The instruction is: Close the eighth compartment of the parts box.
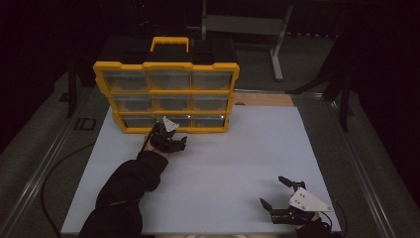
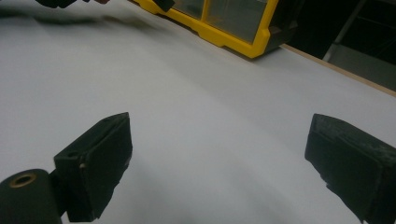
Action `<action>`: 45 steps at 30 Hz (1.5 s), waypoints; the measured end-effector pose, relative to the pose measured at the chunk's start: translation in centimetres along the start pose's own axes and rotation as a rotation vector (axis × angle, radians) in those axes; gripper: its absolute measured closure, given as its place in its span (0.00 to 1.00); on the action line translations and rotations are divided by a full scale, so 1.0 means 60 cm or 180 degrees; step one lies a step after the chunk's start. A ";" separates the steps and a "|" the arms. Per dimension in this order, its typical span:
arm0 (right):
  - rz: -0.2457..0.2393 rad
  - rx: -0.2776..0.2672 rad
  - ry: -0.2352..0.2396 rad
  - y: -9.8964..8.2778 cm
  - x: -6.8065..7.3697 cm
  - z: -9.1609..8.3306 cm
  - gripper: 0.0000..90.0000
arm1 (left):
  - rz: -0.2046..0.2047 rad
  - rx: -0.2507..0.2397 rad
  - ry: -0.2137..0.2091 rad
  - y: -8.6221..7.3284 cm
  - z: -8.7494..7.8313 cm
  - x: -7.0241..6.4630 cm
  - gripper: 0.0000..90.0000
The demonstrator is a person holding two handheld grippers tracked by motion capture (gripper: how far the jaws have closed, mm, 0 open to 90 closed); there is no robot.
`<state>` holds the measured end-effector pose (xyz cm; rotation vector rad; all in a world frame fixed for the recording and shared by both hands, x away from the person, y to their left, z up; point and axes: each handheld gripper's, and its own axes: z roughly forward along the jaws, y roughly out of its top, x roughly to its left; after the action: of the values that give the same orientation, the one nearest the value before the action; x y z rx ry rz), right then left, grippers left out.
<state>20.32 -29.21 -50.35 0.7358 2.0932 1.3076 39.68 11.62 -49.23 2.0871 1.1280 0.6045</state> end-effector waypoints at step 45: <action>-0.0017 0.0013 -0.0007 0.002 0.003 0.002 0.08 | 0.0296 -0.0355 -0.0882 -0.076 -0.125 0.003 0.00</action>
<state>20.30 -28.94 -50.30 0.7325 2.0953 1.2995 32.31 16.18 -47.66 2.0597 0.8265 0.3960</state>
